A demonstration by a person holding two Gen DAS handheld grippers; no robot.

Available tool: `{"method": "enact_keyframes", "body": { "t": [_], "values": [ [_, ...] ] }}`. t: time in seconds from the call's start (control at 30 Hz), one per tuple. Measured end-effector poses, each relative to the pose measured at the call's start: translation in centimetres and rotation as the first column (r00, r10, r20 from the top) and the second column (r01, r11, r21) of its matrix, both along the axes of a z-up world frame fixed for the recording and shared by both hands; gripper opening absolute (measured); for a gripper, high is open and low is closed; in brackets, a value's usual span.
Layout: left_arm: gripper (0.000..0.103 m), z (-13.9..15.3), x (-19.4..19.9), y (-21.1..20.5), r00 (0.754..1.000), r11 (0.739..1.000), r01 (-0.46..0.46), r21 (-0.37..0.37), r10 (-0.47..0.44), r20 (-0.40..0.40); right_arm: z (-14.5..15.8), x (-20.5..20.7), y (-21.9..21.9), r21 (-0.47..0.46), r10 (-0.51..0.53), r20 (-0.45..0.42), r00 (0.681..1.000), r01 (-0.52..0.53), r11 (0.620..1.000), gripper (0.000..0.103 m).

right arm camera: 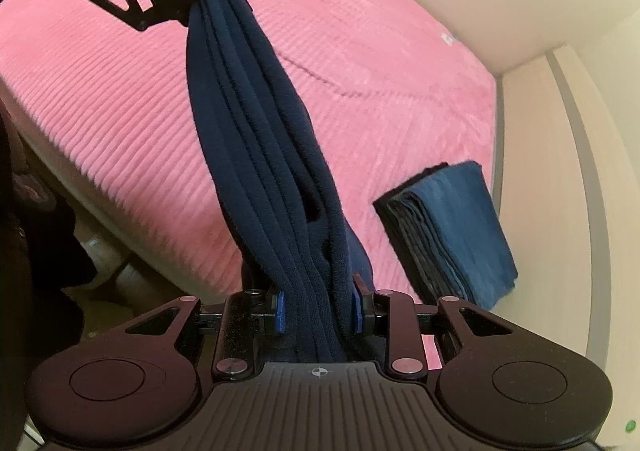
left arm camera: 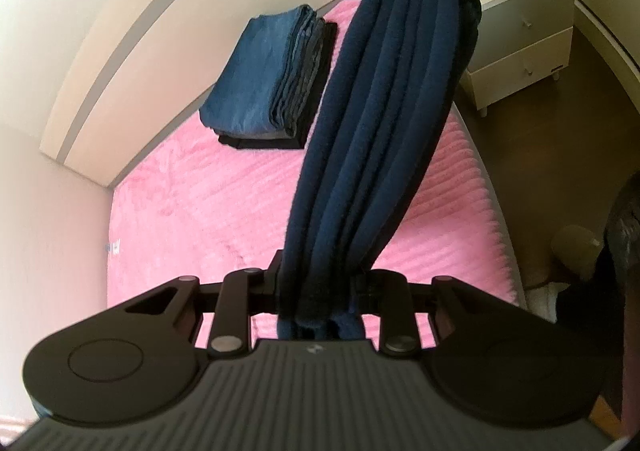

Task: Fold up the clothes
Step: 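Carry the hanging navy pants bundle toward the folded jeans stack with both grippers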

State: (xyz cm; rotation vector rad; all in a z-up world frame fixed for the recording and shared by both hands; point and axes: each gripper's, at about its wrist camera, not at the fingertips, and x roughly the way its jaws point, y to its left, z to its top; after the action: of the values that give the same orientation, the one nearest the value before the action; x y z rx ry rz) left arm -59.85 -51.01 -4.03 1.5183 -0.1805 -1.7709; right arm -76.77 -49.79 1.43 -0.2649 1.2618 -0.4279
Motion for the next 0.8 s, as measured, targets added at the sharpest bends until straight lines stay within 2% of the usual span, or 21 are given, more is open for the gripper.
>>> {"method": "enact_keyframes", "body": {
  "t": [0.5,0.67,0.8],
  "values": [
    [0.025,0.7,3.5,-4.2,0.999,0.998,0.031,-0.054,-0.032,-0.027,0.8,3.2,-2.3,-0.039,-0.029,-0.008,1.000,0.028,0.999,0.028],
    [0.025,0.7,3.5,-6.4,1.000,0.998,0.021,-0.054,-0.022,-0.018,0.3,3.1,-4.7,-0.029,-0.004,0.000,1.000,0.004,1.000,0.028],
    [0.025,0.3,2.6,-9.7,1.000,0.999,-0.004,-0.039,0.004,-0.009,-0.3,2.0,-9.0,-0.010,0.035,0.011,0.999,-0.035,0.999,0.028]
  ]
}}
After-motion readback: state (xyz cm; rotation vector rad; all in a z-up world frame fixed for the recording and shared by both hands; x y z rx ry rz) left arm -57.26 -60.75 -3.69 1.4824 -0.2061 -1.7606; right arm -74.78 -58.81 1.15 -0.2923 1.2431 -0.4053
